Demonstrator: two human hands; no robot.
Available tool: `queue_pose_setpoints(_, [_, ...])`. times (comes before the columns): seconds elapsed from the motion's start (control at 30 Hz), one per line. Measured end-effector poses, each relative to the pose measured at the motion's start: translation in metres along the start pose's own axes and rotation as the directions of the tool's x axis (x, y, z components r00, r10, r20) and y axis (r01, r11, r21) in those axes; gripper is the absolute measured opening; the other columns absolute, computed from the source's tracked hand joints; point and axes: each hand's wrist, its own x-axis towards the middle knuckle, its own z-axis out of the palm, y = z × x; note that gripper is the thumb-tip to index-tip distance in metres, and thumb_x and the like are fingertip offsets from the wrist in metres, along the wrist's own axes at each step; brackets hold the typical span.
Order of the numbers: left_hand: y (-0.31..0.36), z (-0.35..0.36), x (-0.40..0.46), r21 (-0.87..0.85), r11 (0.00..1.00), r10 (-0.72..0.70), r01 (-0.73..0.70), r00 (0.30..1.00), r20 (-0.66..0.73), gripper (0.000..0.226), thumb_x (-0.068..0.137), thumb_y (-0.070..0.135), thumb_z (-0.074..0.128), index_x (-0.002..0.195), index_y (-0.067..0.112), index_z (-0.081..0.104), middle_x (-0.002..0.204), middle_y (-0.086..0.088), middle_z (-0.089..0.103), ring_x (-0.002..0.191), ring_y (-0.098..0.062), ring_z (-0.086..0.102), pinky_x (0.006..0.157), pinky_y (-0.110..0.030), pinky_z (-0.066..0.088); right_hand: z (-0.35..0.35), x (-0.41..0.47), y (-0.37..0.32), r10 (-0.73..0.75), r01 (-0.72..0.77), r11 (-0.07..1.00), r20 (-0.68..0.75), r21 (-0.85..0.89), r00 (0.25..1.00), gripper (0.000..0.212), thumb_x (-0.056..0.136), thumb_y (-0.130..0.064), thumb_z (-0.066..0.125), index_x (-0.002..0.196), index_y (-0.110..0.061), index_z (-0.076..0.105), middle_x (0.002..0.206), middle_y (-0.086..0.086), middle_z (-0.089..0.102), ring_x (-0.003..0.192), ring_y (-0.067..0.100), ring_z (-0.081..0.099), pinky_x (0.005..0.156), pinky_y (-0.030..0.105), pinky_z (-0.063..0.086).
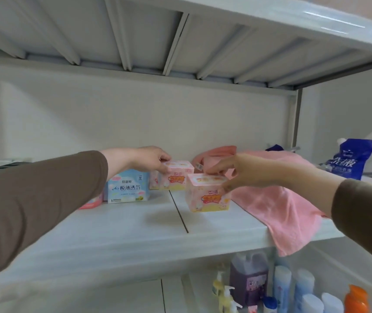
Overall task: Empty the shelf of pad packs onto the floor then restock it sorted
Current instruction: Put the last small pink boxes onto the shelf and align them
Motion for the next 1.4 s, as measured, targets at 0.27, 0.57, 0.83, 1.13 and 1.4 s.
queue_pose_setpoints(0.27, [-0.027, 0.02, 0.041, 0.071, 0.994, -0.096, 0.089, 0.991, 0.096, 0.033, 0.088, 0.048, 0.06, 0.095, 0.015, 0.059, 0.081, 0.014, 0.06, 0.073, -0.009, 0.059, 0.072, -0.032, 0.032, 0.019, 0.063, 0.015, -0.047, 0.045, 0.998, 0.044, 0.035, 0.998, 0.066, 0.075, -0.05, 0.08, 0.136, -0.044, 0.055, 0.129, -0.025, 0.057, 0.097, -0.011, 0.053, 0.081, 0.009, 0.037])
queue_pose_setpoints(0.57, [-0.026, 0.009, 0.053, 0.356, 0.905, -0.296, 0.235, 0.947, 0.128, 0.053, 0.084, 0.058, 0.064, 0.133, 0.039, 0.053, 0.134, 0.012, 0.055, 0.12, -0.016, 0.046, 0.107, -0.036, 0.032, 0.032, 0.114, 0.021, -0.148, 0.146, 0.989, 0.104, 0.033, 0.983, 0.061, 0.078, -0.05, 0.078, 0.135, -0.042, 0.057, 0.116, -0.021, 0.062, 0.097, -0.004, 0.057, 0.075, 0.004, 0.038])
queue_pose_setpoints(0.83, [-0.021, 0.009, 0.067, 0.365, 0.903, -0.323, 0.227, 0.919, 0.227, 0.053, 0.083, 0.034, 0.073, 0.133, 0.03, 0.056, 0.128, 0.011, 0.06, 0.109, -0.01, 0.051, 0.09, -0.027, 0.036, 0.058, 0.14, 0.014, -0.253, 0.241, 0.965, 0.112, 0.106, 0.961, 0.052, 0.077, -0.047, 0.08, 0.125, -0.037, 0.063, 0.123, -0.014, 0.052, 0.107, 0.006, 0.056, 0.097, 0.033, 0.049])
queue_pose_setpoints(1.13, [-0.035, -0.002, 0.067, 0.254, 0.939, -0.303, 0.23, 0.904, 0.301, 0.061, 0.083, 0.032, 0.075, 0.139, 0.024, 0.052, 0.133, 0.004, 0.056, 0.122, -0.015, 0.051, 0.101, -0.026, 0.039, 0.071, 0.153, 0.009, -0.268, 0.26, 0.954, 0.034, 0.15, 0.963, 0.047, 0.079, -0.045, 0.079, 0.121, -0.031, 0.064, 0.123, -0.009, 0.051, 0.114, 0.009, 0.051, 0.09, 0.02, 0.044])
queue_pose_setpoints(1.4, [-0.049, -0.023, 0.057, 0.046, 0.964, -0.268, 0.264, 0.944, 0.194, 0.044, 0.097, 0.034, 0.058, 0.14, 0.026, 0.053, 0.147, 0.006, 0.046, 0.136, -0.014, 0.04, 0.111, -0.028, 0.029, 0.078, 0.164, 0.008, -0.187, 0.176, 0.97, 0.05, 0.166, 0.981, 0.047, 0.079, -0.05, 0.077, 0.121, -0.038, 0.06, 0.128, -0.015, 0.054, 0.118, 0.009, 0.05, 0.105, 0.031, 0.04])
